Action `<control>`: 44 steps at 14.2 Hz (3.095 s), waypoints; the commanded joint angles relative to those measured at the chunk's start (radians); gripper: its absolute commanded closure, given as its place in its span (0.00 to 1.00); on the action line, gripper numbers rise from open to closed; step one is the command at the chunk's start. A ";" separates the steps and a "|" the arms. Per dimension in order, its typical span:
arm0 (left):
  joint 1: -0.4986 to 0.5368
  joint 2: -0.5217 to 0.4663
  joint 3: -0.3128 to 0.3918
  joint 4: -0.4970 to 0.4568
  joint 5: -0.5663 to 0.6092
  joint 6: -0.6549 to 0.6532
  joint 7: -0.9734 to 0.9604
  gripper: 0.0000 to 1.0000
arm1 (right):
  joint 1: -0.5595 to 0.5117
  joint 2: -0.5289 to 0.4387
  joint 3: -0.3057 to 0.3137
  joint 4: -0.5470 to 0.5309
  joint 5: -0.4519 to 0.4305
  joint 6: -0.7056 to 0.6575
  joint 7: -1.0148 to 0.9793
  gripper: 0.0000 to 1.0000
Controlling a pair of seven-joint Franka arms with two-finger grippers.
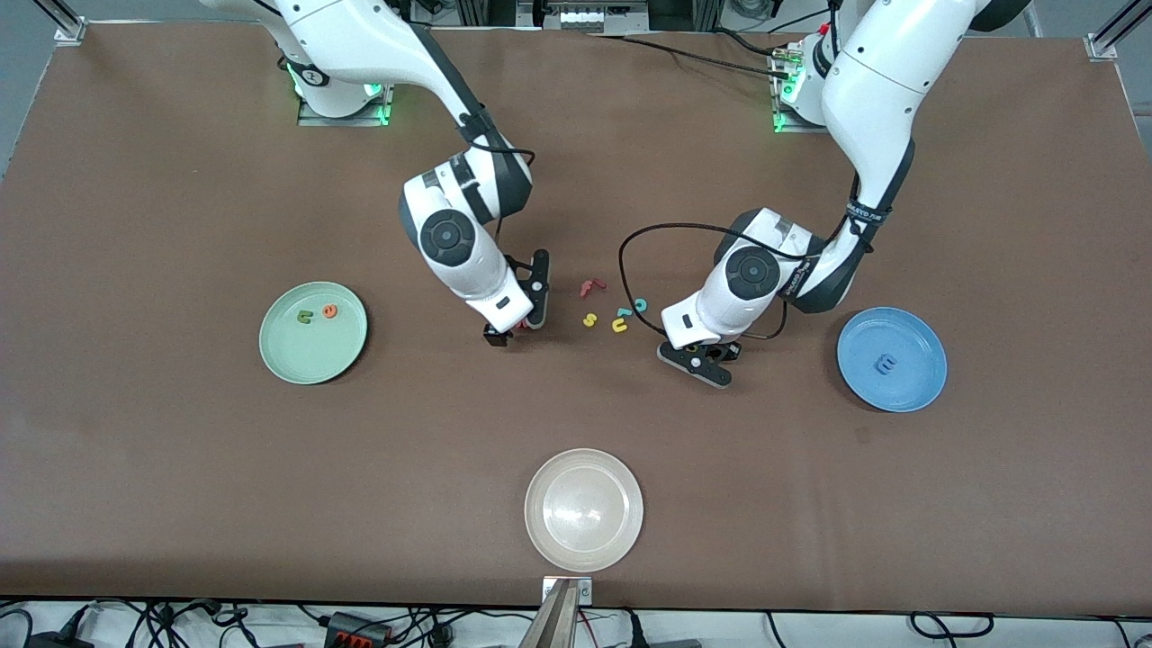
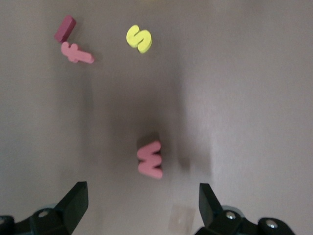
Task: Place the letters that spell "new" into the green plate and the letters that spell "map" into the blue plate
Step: 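Reach the pink w with the right gripper while the left gripper grasps yellow a, then grasp the pink w with the right gripper while the left gripper places a on blue, then place the pink w on the green plate while the left gripper grasps teal b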
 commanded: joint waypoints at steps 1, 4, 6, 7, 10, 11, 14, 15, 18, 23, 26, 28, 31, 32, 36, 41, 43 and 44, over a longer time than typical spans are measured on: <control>-0.005 0.009 0.010 -0.007 0.002 0.011 0.001 0.74 | 0.007 0.043 -0.002 0.019 -0.016 0.057 -0.025 0.00; 0.001 -0.004 0.010 -0.007 0.002 -0.018 0.004 0.85 | 0.039 0.066 -0.005 0.018 -0.032 0.089 -0.023 0.00; 0.004 -0.054 0.026 0.010 0.002 -0.142 0.007 0.92 | 0.041 0.069 -0.005 0.016 -0.055 0.097 -0.023 0.05; 0.004 -0.092 0.044 0.034 0.002 -0.234 0.009 0.92 | 0.044 0.071 -0.005 0.015 -0.056 0.095 -0.023 0.10; 0.076 -0.165 0.072 0.059 0.004 -0.395 0.074 0.92 | 0.055 0.074 -0.006 0.010 -0.076 0.095 -0.023 0.18; 0.129 -0.175 0.070 0.059 0.004 -0.417 0.143 0.92 | 0.055 0.075 -0.006 0.010 -0.091 0.095 -0.023 0.18; 0.278 -0.179 0.072 0.050 0.018 -0.430 0.349 0.92 | 0.055 0.075 -0.008 0.010 -0.099 0.095 -0.019 0.18; 0.318 -0.174 0.069 0.044 0.062 -0.428 0.366 0.92 | 0.055 0.075 -0.008 0.010 -0.099 0.095 -0.019 0.19; 0.363 -0.151 0.069 -0.013 0.113 -0.376 0.371 0.88 | 0.053 0.078 -0.008 0.010 -0.099 0.091 -0.012 0.36; 0.383 -0.152 0.060 -0.082 0.113 -0.285 0.369 0.00 | 0.052 0.080 -0.009 0.010 -0.099 0.088 -0.014 0.87; 0.383 -0.200 0.011 -0.078 0.104 -0.356 0.345 0.00 | 0.039 0.075 -0.022 0.010 -0.098 0.075 -0.008 0.98; 0.385 -0.232 -0.063 -0.082 0.099 -0.405 0.221 0.00 | 0.038 0.048 -0.069 0.016 -0.093 0.008 -0.003 0.99; 0.377 -0.235 -0.205 -0.096 0.099 -0.440 -0.142 0.00 | 0.042 -0.003 -0.195 0.019 -0.093 -0.139 0.052 0.98; 0.374 -0.232 -0.226 -0.101 0.099 -0.440 -0.275 0.00 | 0.042 -0.021 -0.244 0.019 -0.092 -0.193 0.072 0.98; 0.372 -0.222 -0.289 -0.145 0.099 -0.405 -0.727 0.00 | 0.023 -0.043 -0.385 0.010 -0.085 -0.317 0.202 0.98; 0.395 -0.220 -0.333 -0.367 0.099 0.004 -1.097 0.00 | -0.075 -0.046 -0.394 -0.002 -0.084 -0.409 0.377 0.98; 0.388 -0.219 -0.333 -0.375 0.099 0.024 -1.130 0.00 | -0.103 -0.038 -0.394 -0.013 -0.087 -0.388 0.345 0.97; 0.388 -0.205 -0.332 -0.377 0.099 0.029 -1.130 0.00 | -0.103 -0.031 -0.394 -0.013 -0.087 -0.370 0.312 0.97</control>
